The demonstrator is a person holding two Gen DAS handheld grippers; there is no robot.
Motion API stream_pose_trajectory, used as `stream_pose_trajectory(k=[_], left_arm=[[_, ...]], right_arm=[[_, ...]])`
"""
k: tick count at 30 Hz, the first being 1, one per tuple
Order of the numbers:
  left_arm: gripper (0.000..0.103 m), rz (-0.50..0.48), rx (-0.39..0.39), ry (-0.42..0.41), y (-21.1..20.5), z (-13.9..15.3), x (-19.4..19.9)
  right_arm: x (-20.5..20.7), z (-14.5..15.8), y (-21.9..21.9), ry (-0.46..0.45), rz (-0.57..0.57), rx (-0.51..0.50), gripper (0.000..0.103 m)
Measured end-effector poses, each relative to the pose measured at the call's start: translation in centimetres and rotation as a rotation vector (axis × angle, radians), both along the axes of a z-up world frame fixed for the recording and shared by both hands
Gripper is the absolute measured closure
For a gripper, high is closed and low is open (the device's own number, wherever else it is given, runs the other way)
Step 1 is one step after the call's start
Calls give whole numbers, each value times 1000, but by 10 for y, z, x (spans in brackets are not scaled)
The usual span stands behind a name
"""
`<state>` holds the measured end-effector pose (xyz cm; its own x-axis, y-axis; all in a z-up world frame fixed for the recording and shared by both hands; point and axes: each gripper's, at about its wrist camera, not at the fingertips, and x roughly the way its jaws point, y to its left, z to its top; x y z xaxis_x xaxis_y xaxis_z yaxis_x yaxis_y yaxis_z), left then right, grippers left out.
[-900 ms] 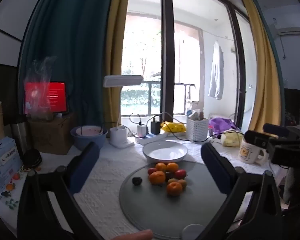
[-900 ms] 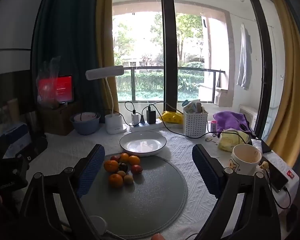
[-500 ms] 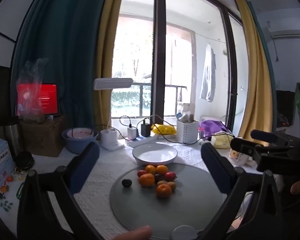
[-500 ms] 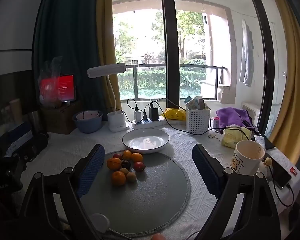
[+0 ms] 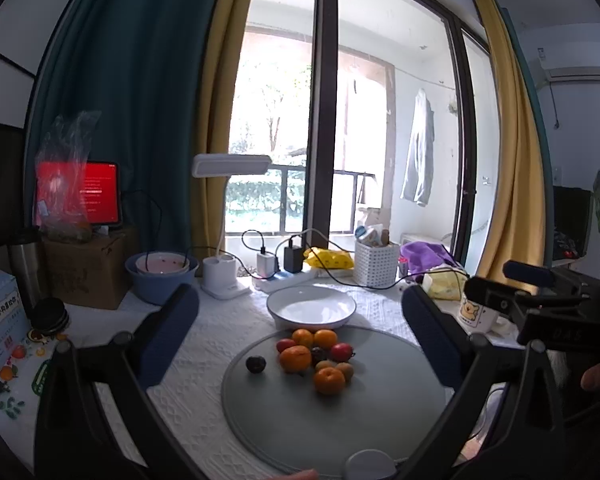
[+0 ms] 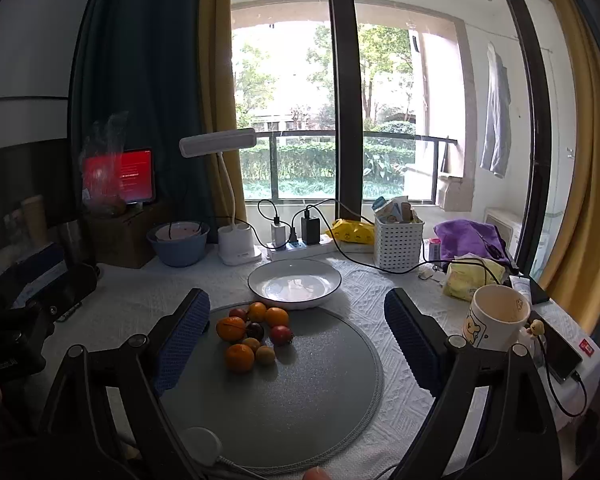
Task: Organize fruits
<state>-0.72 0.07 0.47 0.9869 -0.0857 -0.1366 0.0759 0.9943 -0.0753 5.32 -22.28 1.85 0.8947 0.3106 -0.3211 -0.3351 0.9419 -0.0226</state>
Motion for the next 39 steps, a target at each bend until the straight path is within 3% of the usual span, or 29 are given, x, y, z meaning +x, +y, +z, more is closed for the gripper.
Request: stream_pose_trajectory(k=[39], left_arm=[[1, -16, 12, 4, -4, 4, -2]], right_arm=[[0, -1, 1, 6, 6, 3, 12]])
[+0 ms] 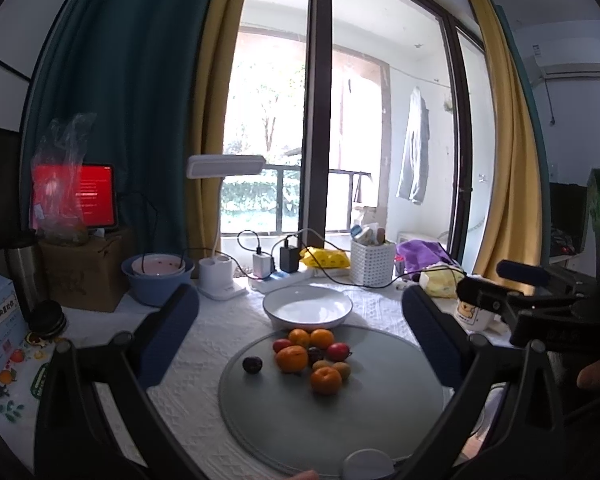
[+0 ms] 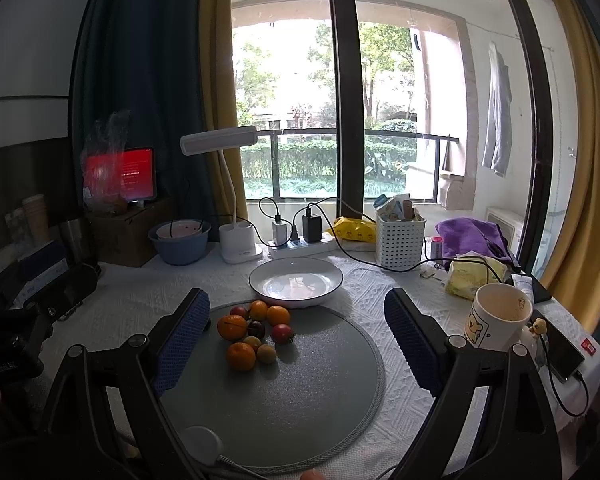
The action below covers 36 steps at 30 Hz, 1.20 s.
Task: Organize fruits
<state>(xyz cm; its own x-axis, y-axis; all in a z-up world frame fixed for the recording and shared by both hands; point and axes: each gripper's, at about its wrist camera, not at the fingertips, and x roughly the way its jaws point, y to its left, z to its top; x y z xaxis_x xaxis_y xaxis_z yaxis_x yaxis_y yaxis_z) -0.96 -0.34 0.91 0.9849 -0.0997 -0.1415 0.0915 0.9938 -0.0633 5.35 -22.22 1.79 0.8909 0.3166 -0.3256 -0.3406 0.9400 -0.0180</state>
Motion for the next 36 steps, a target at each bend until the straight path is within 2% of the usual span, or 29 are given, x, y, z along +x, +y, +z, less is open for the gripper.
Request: stream_pose_trajectory(k=[27, 31, 36], left_arm=[[1, 15, -8, 0, 0, -4, 5], [1, 12, -3, 28, -3, -9, 10], [1, 12, 11, 100, -8, -22, 25]], right_arm=[[2, 1, 2, -1, 1, -18, 12], [4, -1, 1, 7, 0, -21, 12], [17, -9, -6, 48, -21, -17, 12]])
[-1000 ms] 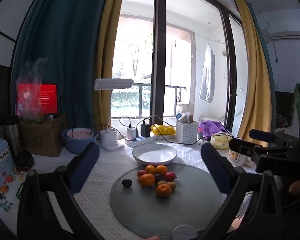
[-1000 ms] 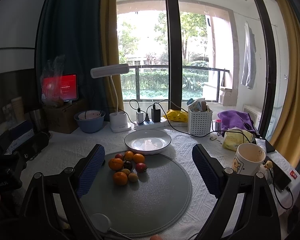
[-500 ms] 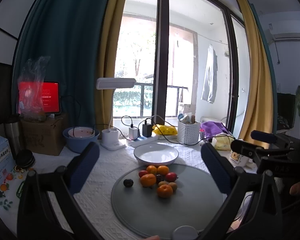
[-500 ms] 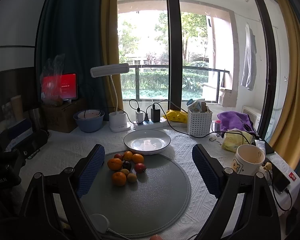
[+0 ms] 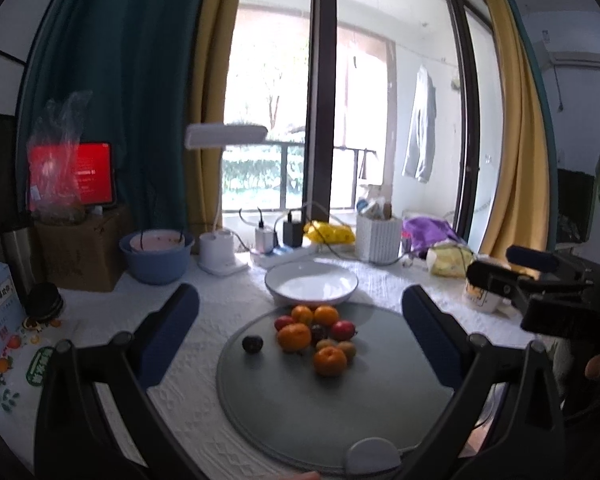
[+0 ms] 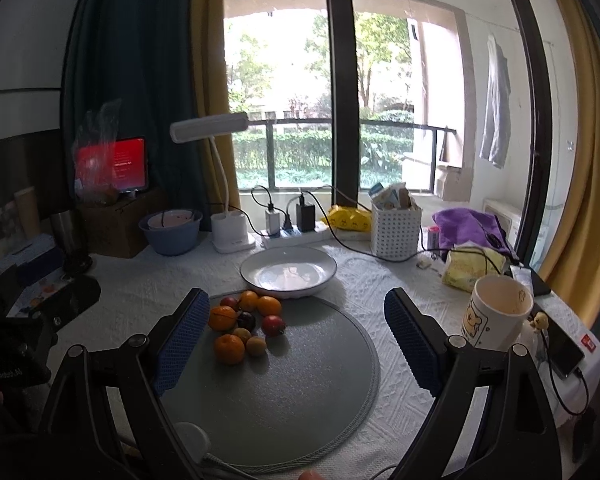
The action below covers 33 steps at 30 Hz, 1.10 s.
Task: Organize fruits
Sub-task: 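Move the left tool toward the large mandarin while the right tool approaches a brown kiwi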
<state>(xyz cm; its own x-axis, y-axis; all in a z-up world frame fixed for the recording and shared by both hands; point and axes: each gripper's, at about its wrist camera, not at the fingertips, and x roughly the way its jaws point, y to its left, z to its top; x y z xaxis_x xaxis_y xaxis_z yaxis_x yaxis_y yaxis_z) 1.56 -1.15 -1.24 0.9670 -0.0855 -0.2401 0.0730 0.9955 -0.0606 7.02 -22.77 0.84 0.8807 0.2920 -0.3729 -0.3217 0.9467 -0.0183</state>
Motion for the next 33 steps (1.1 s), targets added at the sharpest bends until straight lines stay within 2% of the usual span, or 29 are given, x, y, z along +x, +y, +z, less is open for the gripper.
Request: stream_pose_trajectory(k=[12, 28, 29, 33], left_arm=[[1, -21, 41, 190, -22, -38, 52], [2, -71, 107, 445, -54, -78, 122], [2, -73, 106, 463, -54, -81, 127], [16, -82, 106, 528, -55, -91, 141]], right_arm=[[52, -43, -16, 167, -60, 25, 12], [101, -78, -31, 296, -28, 35, 12], [105, -80, -31, 308, -24, 36, 12], [117, -89, -30, 355, 8, 35, 13]])
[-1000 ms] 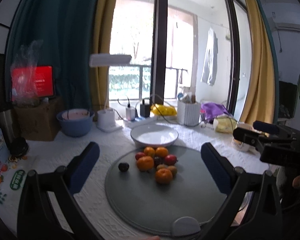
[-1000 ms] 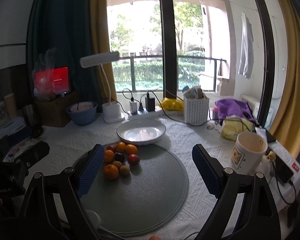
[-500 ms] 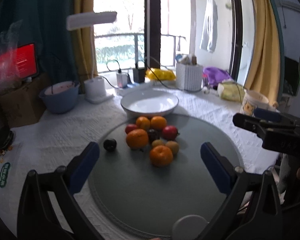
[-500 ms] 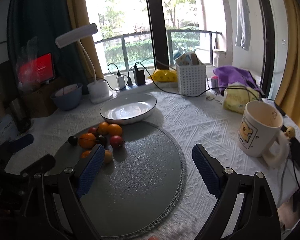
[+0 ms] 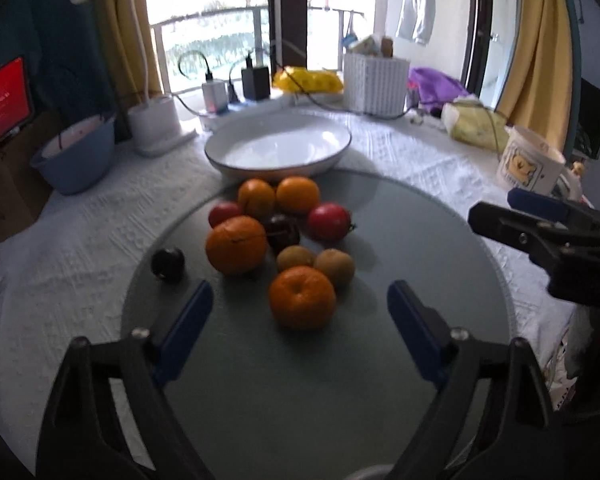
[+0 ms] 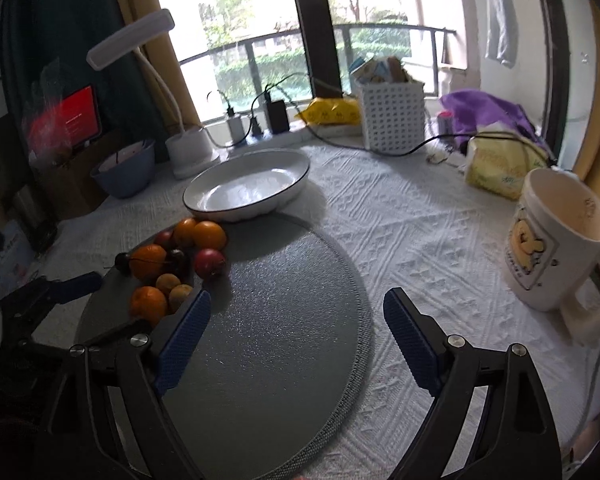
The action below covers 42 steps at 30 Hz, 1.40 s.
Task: Organize fruits
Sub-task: 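Move the left tool toward the large mandarin while the right tool approaches a brown kiwi, then close the left tool on the mandarin while the right tool closes on the kiwi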
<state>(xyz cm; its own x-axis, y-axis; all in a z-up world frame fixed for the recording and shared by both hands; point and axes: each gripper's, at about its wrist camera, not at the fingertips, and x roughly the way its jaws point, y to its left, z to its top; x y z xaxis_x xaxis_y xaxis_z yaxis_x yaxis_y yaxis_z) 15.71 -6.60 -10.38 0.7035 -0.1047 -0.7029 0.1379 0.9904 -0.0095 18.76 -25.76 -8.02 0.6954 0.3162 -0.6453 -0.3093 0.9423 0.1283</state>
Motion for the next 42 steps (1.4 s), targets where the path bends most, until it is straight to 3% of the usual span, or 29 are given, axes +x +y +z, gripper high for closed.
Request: stream_pose_trajectory(k=[4, 9, 10, 12, 19, 21, 25, 38, 39, 41, 42], left_arm=[[32, -9, -14, 50, 1, -9, 12], [48, -40, -16, 108, -1, -20, 19], [56, -43, -20, 111, 0, -21, 20], [62, -46, -35, 115, 4, -22, 20], [62, -46, -76, 83, 22, -15, 14], [62, -45, -87, 68, 27, -12, 11], [62, -33, -92, 36, 40, -7, 4], [62, 30, -131, -4, 85, -5, -9], [62, 35, -132, -5, 87, -5, -10], [62, 44, -135, -8, 91, -5, -11], [62, 47, -135, -11, 92, -4, -11]], right_arm=[[8, -3, 5, 22, 18, -7, 23], [13, -7, 14, 41, 53, -15, 27], [13, -7, 17, 43, 63, -15, 32], [13, -8, 23, 47, 76, -27, 39], [9, -14, 57, 68, 173, -77, 44], [8, -16, 68, 74, 203, -93, 53], [8, -22, 88, 108, 242, -98, 54], [16, -39, 123, 179, 237, -141, 61], [17, -39, 124, 180, 237, -142, 62], [18, -41, 125, 183, 233, -147, 76], [19, -41, 125, 183, 232, -145, 76]])
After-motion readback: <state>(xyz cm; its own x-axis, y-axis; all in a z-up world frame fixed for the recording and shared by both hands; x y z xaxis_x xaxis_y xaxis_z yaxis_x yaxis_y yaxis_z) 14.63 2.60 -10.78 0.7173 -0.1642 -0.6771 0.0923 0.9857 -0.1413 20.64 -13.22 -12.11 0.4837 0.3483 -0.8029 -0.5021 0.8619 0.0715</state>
